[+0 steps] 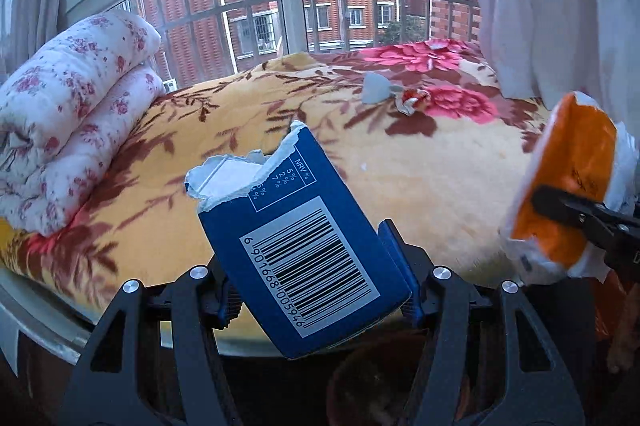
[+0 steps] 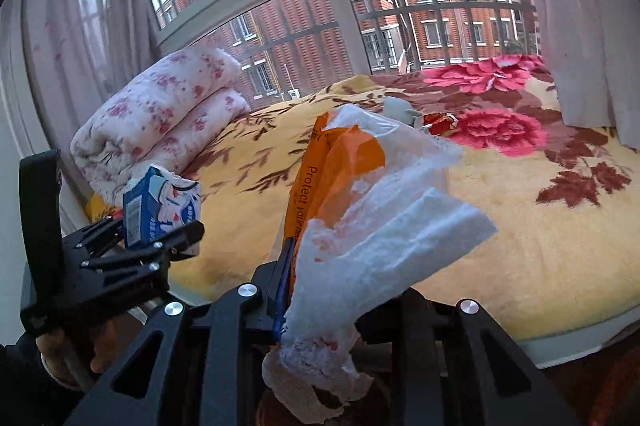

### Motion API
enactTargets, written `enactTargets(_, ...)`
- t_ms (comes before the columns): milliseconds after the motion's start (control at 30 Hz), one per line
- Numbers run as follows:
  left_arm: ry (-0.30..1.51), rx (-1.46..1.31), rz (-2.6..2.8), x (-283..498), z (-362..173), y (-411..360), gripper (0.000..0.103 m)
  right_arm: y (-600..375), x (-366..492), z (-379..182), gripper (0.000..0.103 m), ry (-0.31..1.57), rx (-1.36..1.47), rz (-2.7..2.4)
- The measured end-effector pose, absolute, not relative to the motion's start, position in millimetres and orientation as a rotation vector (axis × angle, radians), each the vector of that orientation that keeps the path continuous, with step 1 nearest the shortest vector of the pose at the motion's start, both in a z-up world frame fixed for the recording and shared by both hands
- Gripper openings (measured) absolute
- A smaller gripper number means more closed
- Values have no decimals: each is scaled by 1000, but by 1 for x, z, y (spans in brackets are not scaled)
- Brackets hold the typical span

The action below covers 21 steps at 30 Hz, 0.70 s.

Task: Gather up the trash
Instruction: 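Lower the orange bag and blue carton into the orange bucket and open both tools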

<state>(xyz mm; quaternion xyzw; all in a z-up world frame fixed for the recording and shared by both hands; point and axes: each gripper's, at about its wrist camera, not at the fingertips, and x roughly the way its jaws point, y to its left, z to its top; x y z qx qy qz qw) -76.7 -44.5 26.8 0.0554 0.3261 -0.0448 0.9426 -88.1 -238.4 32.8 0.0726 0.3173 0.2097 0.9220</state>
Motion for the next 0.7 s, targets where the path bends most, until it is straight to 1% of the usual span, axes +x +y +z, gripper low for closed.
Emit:
enactTargets(233, 682, 134, -127, -118, 11, -50, 59, -232, -125, 25, 26, 684, 90, 445)
enactTargets(433, 750, 139, -168, -143, -13, -52, 59, -230, -152, 3, 26, 770, 26, 461)
enactTargets(533, 800, 141, -198, -150, -29, -52, 59, -228, -161, -13, 26, 824, -27, 469)
enactTargets(700, 949, 137, -231, -141, -75, -55, 59, -224, -158, -48, 26, 962, -53, 495)
